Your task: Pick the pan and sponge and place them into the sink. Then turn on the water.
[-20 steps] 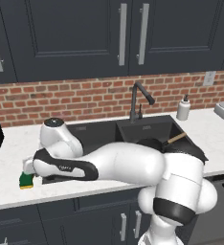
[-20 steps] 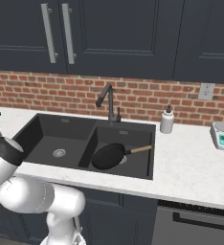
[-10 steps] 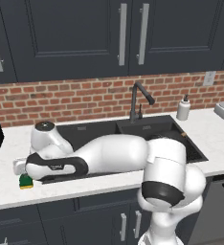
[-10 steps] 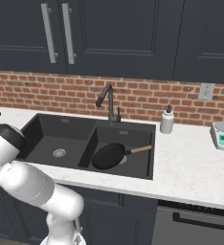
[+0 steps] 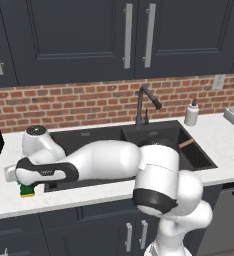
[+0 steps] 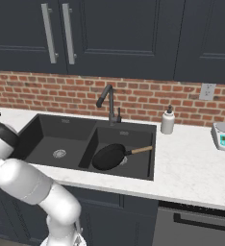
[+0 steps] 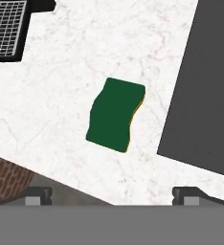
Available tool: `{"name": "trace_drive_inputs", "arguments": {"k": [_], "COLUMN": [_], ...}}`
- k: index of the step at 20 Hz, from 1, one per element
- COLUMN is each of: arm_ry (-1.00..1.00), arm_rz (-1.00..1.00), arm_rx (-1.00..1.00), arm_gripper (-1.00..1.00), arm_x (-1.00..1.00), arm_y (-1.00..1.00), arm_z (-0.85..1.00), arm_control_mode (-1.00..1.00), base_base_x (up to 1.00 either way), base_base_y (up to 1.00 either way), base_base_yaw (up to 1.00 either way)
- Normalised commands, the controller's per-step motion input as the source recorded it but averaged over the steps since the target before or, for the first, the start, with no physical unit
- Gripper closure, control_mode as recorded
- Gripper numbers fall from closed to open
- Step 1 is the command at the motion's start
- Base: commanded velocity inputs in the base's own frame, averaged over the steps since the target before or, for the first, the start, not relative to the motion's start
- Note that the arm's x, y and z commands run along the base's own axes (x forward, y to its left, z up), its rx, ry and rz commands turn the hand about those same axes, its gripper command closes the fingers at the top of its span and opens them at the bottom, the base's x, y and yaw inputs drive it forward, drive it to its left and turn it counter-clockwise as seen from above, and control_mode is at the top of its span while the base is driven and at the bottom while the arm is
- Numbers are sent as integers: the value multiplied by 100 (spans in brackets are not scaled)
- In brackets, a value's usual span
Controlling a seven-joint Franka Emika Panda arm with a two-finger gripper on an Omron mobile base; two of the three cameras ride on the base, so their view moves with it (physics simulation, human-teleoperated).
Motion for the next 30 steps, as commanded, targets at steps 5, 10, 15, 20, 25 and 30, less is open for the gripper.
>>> {"name": "trace_drive_inputs", "arguments": {"k": [5,10,15,20,25,30], "arm_ry": [0,0,1,2,2,2], "arm_rz": [0,0,0,0,0,0], "arm_rx": [0,0,0,0,0,0], "arm_gripper": [-100,-100,-100,-100,-100,-100], "arm_x": [0,0,2,13,21,25], "arm_y": [2,0,0,0,9,29], "arm_z": [-12,-13,-23,-27,-16,-11], "arm_control_mode": [-100,-100,-100,-100,-100,-100], "base_base_x": [0,0,0,0,0,0], "base_base_y": [0,0,0,0,0,0], "base_base_yaw": [0,0,0,0,0,0]}}
